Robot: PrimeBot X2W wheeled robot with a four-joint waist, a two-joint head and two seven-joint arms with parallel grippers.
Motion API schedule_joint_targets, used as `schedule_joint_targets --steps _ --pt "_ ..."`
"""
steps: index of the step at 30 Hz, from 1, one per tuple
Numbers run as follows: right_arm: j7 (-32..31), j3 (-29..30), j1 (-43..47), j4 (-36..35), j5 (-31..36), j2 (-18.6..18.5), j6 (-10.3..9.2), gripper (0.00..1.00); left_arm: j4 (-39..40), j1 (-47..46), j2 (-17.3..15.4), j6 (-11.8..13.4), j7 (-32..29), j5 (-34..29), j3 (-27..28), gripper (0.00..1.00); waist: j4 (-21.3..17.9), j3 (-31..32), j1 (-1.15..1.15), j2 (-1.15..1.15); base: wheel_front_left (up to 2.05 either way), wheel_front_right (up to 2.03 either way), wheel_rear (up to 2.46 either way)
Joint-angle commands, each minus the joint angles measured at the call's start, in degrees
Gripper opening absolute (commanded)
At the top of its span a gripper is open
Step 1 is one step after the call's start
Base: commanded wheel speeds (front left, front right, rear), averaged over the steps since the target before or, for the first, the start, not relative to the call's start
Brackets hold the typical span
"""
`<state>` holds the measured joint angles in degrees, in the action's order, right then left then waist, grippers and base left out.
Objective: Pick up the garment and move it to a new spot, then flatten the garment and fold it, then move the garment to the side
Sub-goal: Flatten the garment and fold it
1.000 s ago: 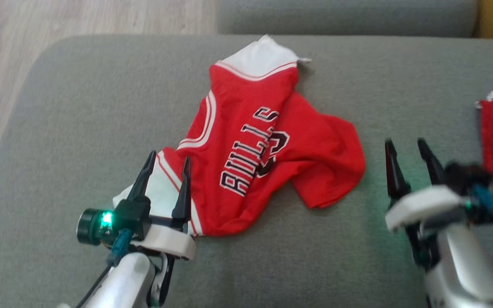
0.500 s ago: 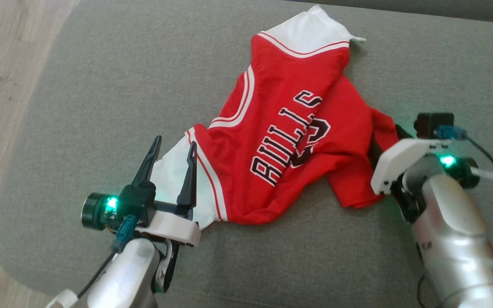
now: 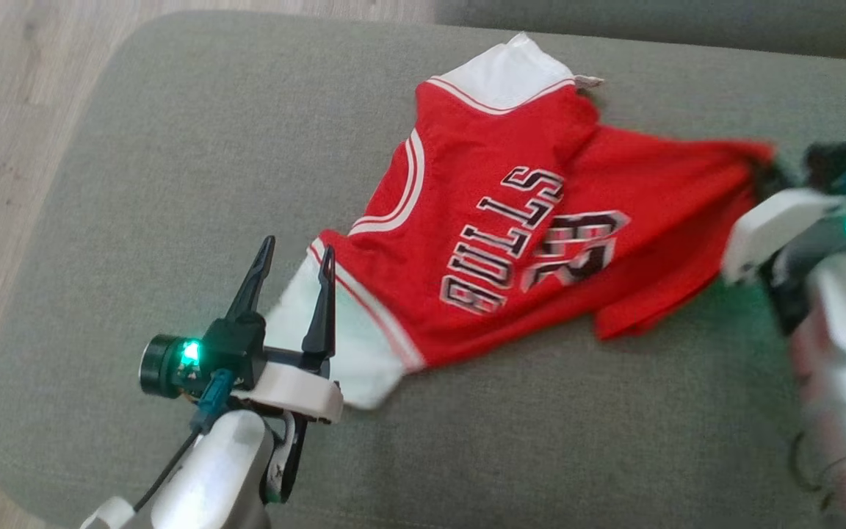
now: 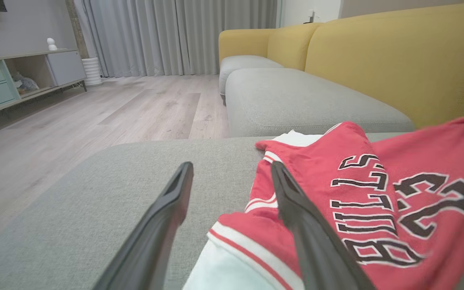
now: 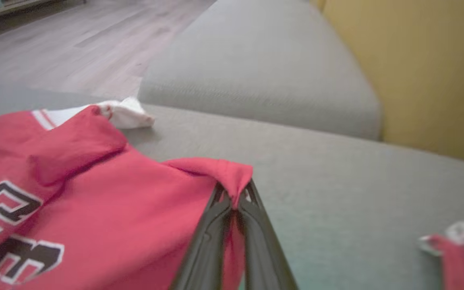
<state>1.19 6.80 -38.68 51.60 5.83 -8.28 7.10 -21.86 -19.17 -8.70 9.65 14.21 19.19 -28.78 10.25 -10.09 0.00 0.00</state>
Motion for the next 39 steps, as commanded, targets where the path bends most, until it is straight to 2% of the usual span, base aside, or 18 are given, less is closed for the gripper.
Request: schedule_joint_targets --steps 1,7,12,16,20,21,22,23,26,29,34,39 --pt "0.75 -0.09 -3.32 -3.5 1.82 -1.66 0.39 0.0 1.5 -1.81 -0.5 0.39 0.53 0.45 2.09 1.0 -0.31 0.69 0.0 0.0 0.0 0.0 0.0" --pt "-0.28 2.59 -3.63 -10.66 5.72 -4.88 0.39 0.0 1.01 -1.25 0.01 0.2 0.65 0.65 1.95 1.0 0.14 2.43 0.0 0.0 0.0 0.0 0.0" --pt "-3.11 0.78 -2.18 -14.64 6.36 -5.69 0.39 0.0 1.29 -0.79 -0.01 0.06 0.71 0.67 1.94 1.0 1.33 2.66 0.0 0.0 0.0 0.0 0.0" --pt "-5.27 -0.94 -2.7 -15.63 6.9 -7.25 0.39 0.0 1.78 -1.31 0.17 -0.06 0.73 0.64 2.0 1.0 3.09 1.29 0.0 0.0 0.0 0.0 0.0" --pt "-6.26 -1.84 -5.66 -13.55 8.78 -9.36 0.39 0.0 2.02 -1.85 0.54 -0.28 0.75 0.48 1.83 1.0 4.8 -0.9 0.0 0.0 0.0 0.0 0.0" --pt "-5.98 -1.95 -6.76 -12.65 9.77 -10.05 0.39 0.47 2.04 -2.07 0.62 -0.37 0.76 0.43 1.81 1.0 5.18 -1.49 0.0 0.0 0.0 0.0 0.0" --pt "-5.98 -1.95 -6.76 -12.65 9.77 -10.05 0.39 0.47 2.04 -2.07 0.62 -0.37 0.76 0.43 1.81 1.0 5.18 -1.49 0.0 0.0 0.0 0.0 0.0" --pt "-5.3 -1.9 -7.93 -11.64 10.68 -10.6 0.39 1.0 2.06 -2.3 0.71 -0.43 0.76 0.39 1.84 1.0 5.52 -2.01 0.0 0.0 0.0 0.0 0.0" --pt "-3.24 0.48 -11.27 -8.3 13.5 -11.91 0.39 1.0 2.23 -2.95 1.0 -0.59 0.77 0.19 2.03 1.0 6.32 -3.09 0.0 0.0 0.0 0.0 0.0" --pt "-1.08 4.31 -13.48 -5.92 15.1 -10.77 0.39 1.0 2.36 -3.1 1.13 -0.56 0.77 -0.04 2.42 1.0 6.27 -3.32 0.0 0.0 0.0 0.0 0.0" --pt "4.65 8.8 -13.43 -4.1 15.49 -6.08 0.39 1.0 2.21 -2.52 0.89 -0.56 0.78 -0.33 3.36 1.0 4.03 -1.69 0.0 0.0 0.0 0.0 0.0" --pt "10.41 12.98 -10.37 -4.24 13.07 0.46 0.39 1.0 2.18 -1.46 0.87 -0.75 0.78 -0.64 3.95 1.0 0.7 1.28 0.0 0.0 0.0 0.0 0.0"
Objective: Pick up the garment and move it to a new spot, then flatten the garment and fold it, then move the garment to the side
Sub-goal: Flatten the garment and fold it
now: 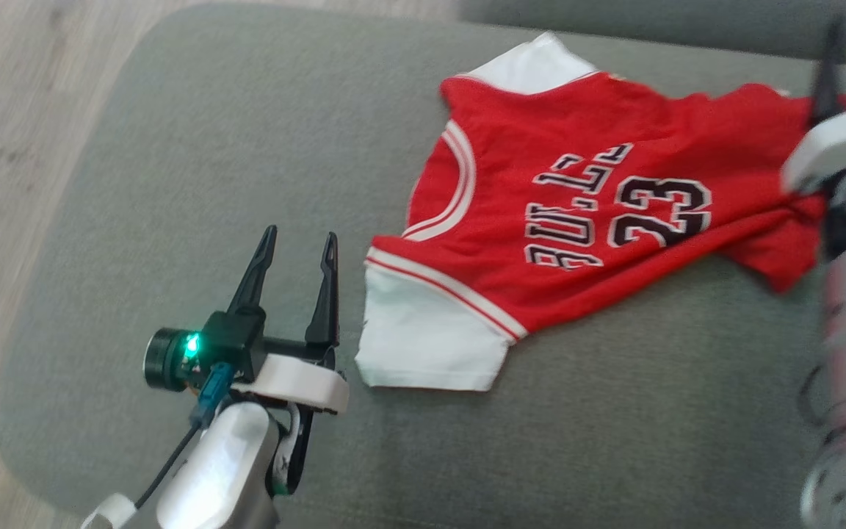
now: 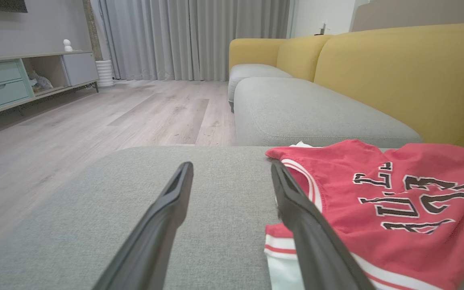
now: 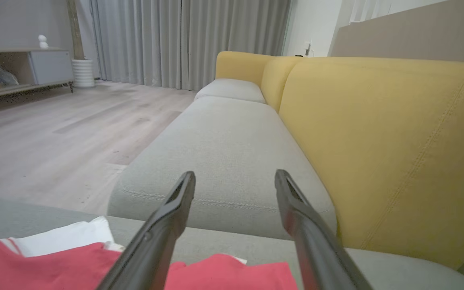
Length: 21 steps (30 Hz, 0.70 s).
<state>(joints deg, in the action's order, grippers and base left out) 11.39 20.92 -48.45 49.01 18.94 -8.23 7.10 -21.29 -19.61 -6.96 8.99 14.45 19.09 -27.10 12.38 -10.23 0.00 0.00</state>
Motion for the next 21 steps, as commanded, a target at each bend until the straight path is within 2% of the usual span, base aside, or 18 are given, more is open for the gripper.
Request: schedule_joint_targets --steps 1,4,7,10,13,17,21 --pt "0.98 -0.86 0.43 -1.97 -0.68 1.66 0.39 1.0 1.58 -0.73 -0.9 -0.12 0.54 -0.6 2.35 1.0 -2.13 2.02 0.0 0.0 0.0 0.0 0.0" --pt "2.62 -1.11 4.54 -4.16 -3.38 4.32 0.39 1.0 1.52 0.08 -0.91 -0.18 0.54 -0.73 2.54 1.0 -3.95 3.67 0.0 0.0 0.0 0.0 0.0" --pt "3.3 -2.99 9.82 -7.73 -8.06 5.24 0.39 1.0 1.6 1.08 -0.99 -0.09 0.54 -0.79 2.75 1.0 -5.63 4.96 0.0 0.0 0.0 0.0 0.0" --pt "3.51 -8.75 16.27 -10.73 -17.58 5.32 0.39 1.0 1.59 2.1 -1.08 -0.12 0.54 -0.76 2.88 1.0 -6.92 5.97 0.0 0.0 0.0 0.0 0.0" --pt "3.57 -13.24 24.48 -15.83 -23.52 5.33 0.39 1.0 1.59 3.11 -1.12 -0.21 0.54 -0.6 3.01 1.0 -8.04 6.65 0.0 0.0 0.0 0.0 0.0" --pt "3.59 -16.34 34.25 -21.22 -27.14 5.34 0.39 1.0 1.71 4.17 -1.13 -0.21 0.54 -0.56 3.03 1.0 -9.14 6.83 0.0 0.0 0.0 0.0 0.0" --pt "3.54 -15.97 37.91 -23.71 -27.87 5.35 0.39 1.0 1.77 4.3 -1.2 -0.39 0.54 -0.64 2.87 1.0 -9.47 6.21 0.0 0.0 0.0 0.0 0.0"
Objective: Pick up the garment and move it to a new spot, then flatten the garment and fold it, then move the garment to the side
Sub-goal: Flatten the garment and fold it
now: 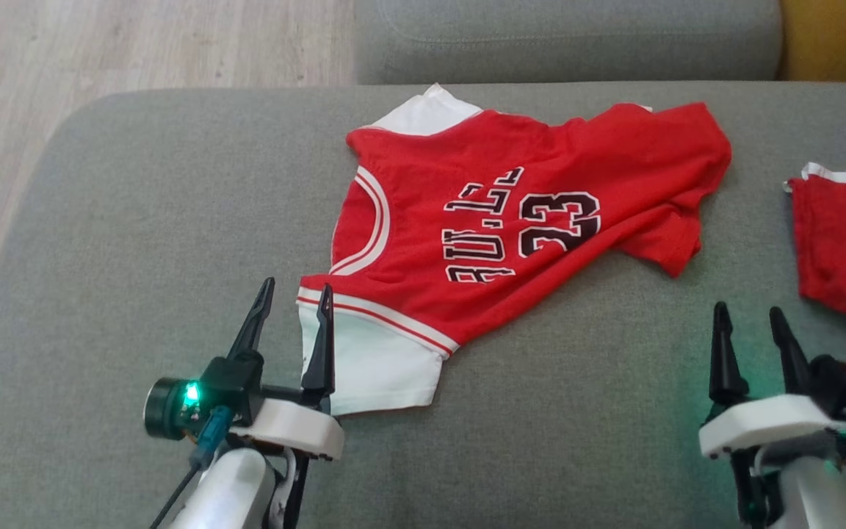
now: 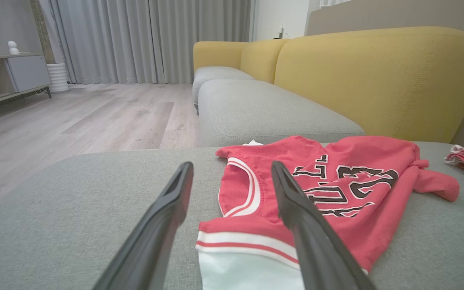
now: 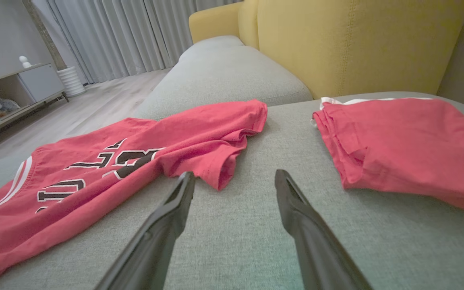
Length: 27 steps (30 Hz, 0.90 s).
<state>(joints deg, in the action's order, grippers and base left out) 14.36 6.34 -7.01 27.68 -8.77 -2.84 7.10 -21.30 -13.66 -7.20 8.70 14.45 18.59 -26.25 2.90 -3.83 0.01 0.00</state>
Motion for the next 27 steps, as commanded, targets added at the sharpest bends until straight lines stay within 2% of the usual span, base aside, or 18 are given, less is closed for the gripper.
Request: schedule_joint_targets --steps 1,7,14,24,25,26,27 --pt "-0.16 -0.95 -3.86 -3.24 -0.11 -0.05 0.39 1.0 2.01 -2.09 -0.96 -0.18 0.54 -0.24 1.95 1.0 0.19 -1.05 -0.01 0.0 0.0 0.0 0.0" --pt "-4.5 -0.29 -7.21 -2.72 2.85 -0.04 0.39 1.0 1.98 -3.55 -0.92 -0.44 0.53 -0.58 1.43 1.0 1.54 -3.75 -0.01 0.0 0.0 0.0 0.0" --pt "-11.25 2.78 -13.77 5.12 9.31 -0.04 0.39 1.0 1.53 -5.45 -0.7 -0.58 0.51 -0.71 1.02 1.0 4.35 -7.69 -0.01 0.0 0.0 0.0 0.0" --pt "-10.29 4.46 -20.48 15.1 14.75 -0.04 0.39 1.0 1.22 -7.22 -0.7 -0.66 0.53 -0.76 1.06 1.0 6.2 -10.09 -0.01 0.0 0.0 0.0 0.0" --pt "-10.01 4.51 -20.94 15.98 14.92 -0.04 0.39 0.41 1.13 -7.32 -0.7 -0.63 0.53 -0.76 1.09 1.0 6.21 -10.1 -0.01 0.0 0.0 0.0 0.0" --pt "-9.67 4.55 -21.35 16.75 15.23 -0.04 0.39 0.0 1.02 -7.39 -0.69 -0.61 0.53 -0.77 1.09 1.0 6.18 -10.08 -0.01 0.0 0.0 0.0 0.0" --pt "-9.3 4.65 -21.73 17.42 15.53 -0.04 0.39 0.0 0.9 -7.43 -0.69 -0.59 0.53 -0.78 1.1 1.0 6.13 -9.98 -0.01 0.0 0.0 0.0 0.0"
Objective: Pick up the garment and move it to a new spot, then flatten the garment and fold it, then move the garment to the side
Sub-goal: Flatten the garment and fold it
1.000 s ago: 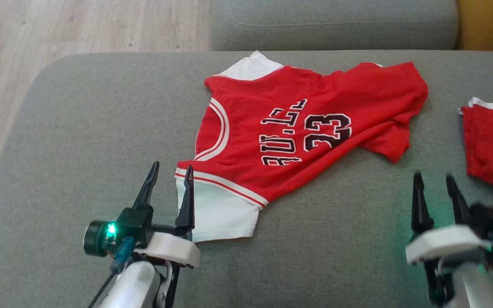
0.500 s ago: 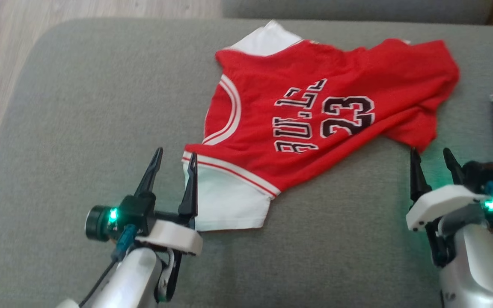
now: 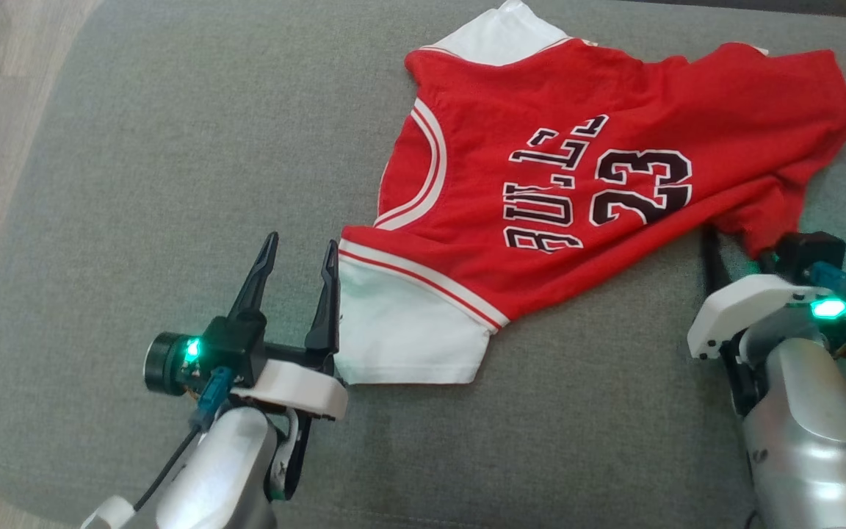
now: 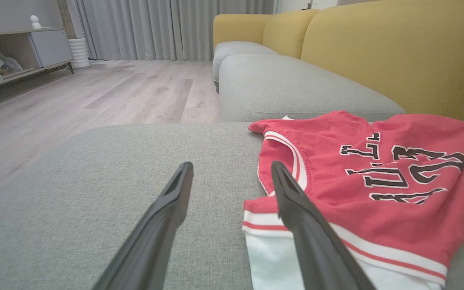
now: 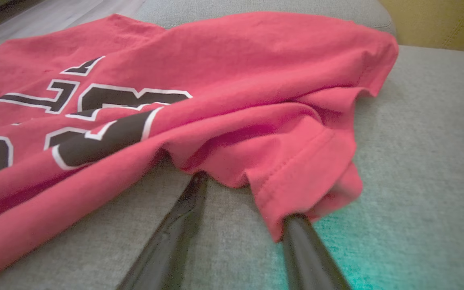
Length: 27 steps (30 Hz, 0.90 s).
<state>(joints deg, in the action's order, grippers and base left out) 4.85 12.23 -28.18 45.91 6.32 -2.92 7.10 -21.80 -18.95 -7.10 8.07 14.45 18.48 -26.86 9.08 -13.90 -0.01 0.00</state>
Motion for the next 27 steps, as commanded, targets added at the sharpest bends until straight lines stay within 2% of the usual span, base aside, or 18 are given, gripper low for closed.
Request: schedule_joint_targets --steps 1,8,14,19,23,24,26,27 --pt "0.61 -1.05 -0.83 -0.23 0.77 0.04 0.39 0.0 1.29 -2.15 -0.81 0.07 0.53 -0.67 1.74 1.0 -0.18 0.27 0.01 0.0 0.0 0.0 0.0" --pt "3.29 0.96 0.83 0.89 1.14 0.04 0.39 0.0 0.81 -0.79 -1.18 0.49 0.54 -0.3 2.36 1.0 -2.36 3.58 0.01 0.0 0.0 0.0 0.0" --pt "3.57 0.24 5.3 -3.75 -0.35 0.04 0.39 0.0 1.04 1.17 -1.12 0.7 0.54 -0.03 2.91 1.0 -5.2 7.44 0.01 0.0 0.0 0.0 0.0" --pt "-0.79 -0.01 9.52 -11.97 0.0 -0.01 0.39 0.0 1.29 2.26 -0.95 0.79 0.54 0.05 3.19 1.0 -6.73 9.59 0.01 0.0 0.0 0.0 0.0" --pt "-8.59 -1.07 14.02 -18.3 -0.43 -0.56 0.39 0.0 1.19 3.05 -0.74 0.8 0.54 0.14 3.31 1.0 -7.14 10.93 0.01 0.0 0.0 0.0 0.0" --pt "-8.59 -1.07 14.02 -18.3 -0.43 -0.56 0.39 0.0 1.19 3.05 -0.74 0.8 0.54 0.14 3.31 1.0 -7.14 10.93 0.01 0.0 0.0 0.0 0.0" --pt "-12.54 -1.48 16.46 -22.04 -0.3 -1.4 0.39 1.0 1.19 3.37 -0.63 0.78 0.54 0.14 3.33 1.0 -7.09 11.36 0.01 0.0 0.0 0.0 0.0" --pt "-13.68 -1.0 17.45 -24.43 -0.12 -1.58 0.39 1.0 1.24 3.5 -0.55 0.78 0.54 0.12 3.33 1.0 -7.03 11.51 0.01 0.0 0.0 0.0 0.0"
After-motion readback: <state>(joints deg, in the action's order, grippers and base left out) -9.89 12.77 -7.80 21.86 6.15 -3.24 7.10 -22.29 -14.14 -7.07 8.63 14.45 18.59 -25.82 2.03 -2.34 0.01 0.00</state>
